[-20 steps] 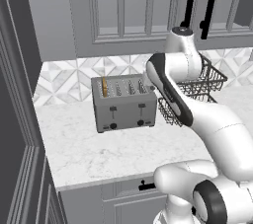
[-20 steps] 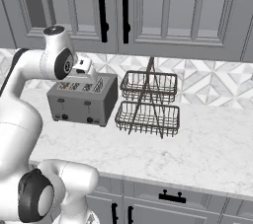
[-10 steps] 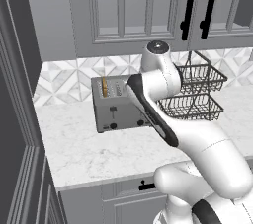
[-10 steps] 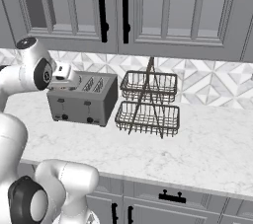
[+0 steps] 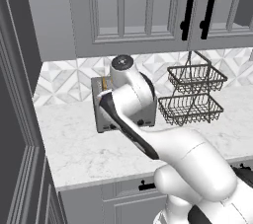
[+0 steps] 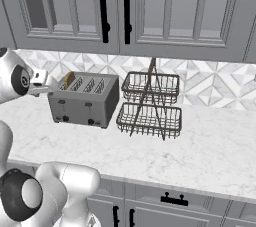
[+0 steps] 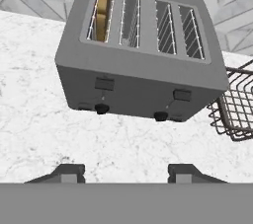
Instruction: Start the toaster. Once the lever pops up, take the bread to the plate on the dining counter.
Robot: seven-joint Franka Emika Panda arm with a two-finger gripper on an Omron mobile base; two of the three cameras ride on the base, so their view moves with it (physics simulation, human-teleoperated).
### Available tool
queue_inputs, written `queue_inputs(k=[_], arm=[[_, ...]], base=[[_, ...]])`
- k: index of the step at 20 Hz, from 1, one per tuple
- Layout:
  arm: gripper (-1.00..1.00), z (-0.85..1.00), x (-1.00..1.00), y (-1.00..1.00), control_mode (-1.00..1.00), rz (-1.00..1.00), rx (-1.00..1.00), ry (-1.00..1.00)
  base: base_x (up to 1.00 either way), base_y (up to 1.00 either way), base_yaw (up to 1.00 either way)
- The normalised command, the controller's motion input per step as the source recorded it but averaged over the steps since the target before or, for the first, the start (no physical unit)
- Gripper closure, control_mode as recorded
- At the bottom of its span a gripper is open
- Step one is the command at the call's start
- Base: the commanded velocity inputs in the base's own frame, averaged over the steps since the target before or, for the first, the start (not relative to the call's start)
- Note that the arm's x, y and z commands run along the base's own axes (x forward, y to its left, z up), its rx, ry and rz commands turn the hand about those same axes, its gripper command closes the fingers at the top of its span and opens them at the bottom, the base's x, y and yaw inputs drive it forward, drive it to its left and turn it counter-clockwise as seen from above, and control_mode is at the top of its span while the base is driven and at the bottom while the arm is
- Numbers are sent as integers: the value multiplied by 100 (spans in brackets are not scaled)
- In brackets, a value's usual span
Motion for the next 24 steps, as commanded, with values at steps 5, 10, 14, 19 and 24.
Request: queue_inputs(k=[5, 10, 14, 19, 24], arm=[[100, -28, 11, 53, -100, 0, -4, 0], [100, -25, 21, 17, -100, 0, 0, 0], [100, -13, 26, 0, -100, 0, 0, 0], [100, -14, 27, -1, -100, 0, 0, 1], [100, -10, 26, -15, -100, 0, 3, 0]], base=[[0, 0, 0], [0, 0, 0], [0, 0, 0], [0, 0, 0], [0, 0, 0]])
